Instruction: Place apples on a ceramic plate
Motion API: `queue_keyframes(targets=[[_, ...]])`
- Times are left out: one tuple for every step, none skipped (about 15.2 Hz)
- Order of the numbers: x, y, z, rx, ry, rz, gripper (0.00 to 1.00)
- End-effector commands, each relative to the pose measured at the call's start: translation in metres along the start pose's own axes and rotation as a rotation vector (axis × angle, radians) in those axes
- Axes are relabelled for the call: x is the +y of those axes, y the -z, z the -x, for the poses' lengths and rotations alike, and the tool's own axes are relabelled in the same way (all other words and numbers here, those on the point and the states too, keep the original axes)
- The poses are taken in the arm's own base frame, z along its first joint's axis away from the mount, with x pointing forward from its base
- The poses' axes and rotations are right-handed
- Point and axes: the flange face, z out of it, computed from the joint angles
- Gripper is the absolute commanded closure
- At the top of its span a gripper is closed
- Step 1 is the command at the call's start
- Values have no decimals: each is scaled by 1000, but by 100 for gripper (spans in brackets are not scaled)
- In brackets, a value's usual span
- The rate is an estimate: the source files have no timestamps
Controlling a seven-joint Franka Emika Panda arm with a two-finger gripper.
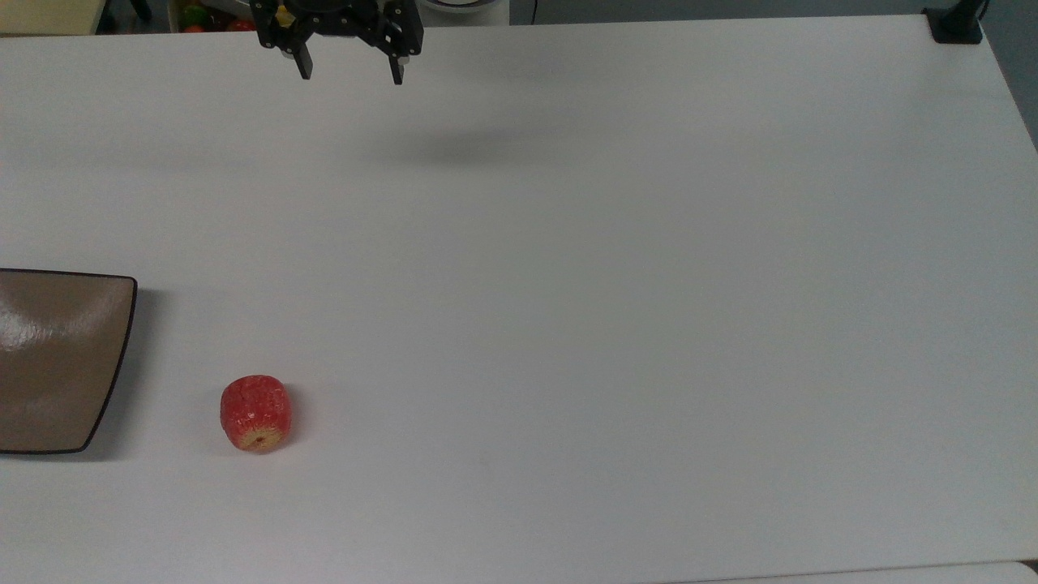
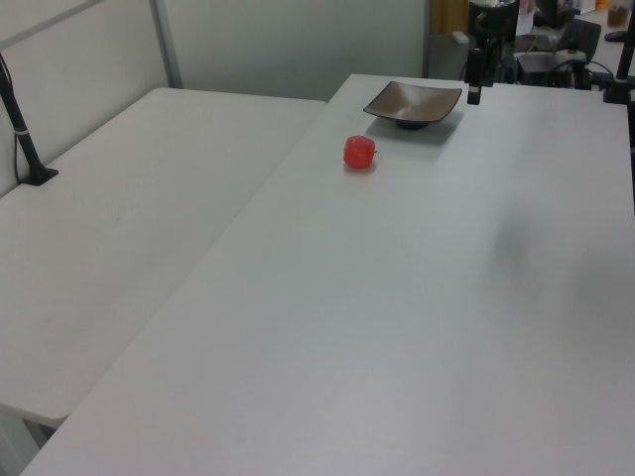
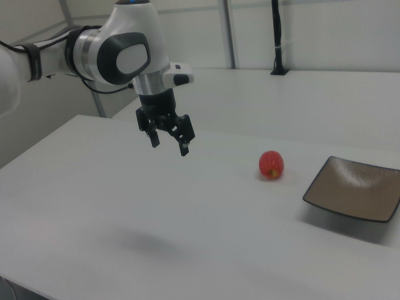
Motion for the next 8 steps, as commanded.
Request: queue_keyframes(targets=[[5, 3, -3, 54, -14, 19, 0], [6, 4, -3, 59, -15, 19, 0], [5, 3, -4, 61, -14, 18, 0], [5, 3, -4, 61, -11, 18, 0], [4, 3, -4, 59, -11, 18, 0], [4, 4, -3, 59, -14, 17, 0], [4, 5, -4, 61, -16, 17, 0], [4, 4, -3, 59, -16, 17, 0]])
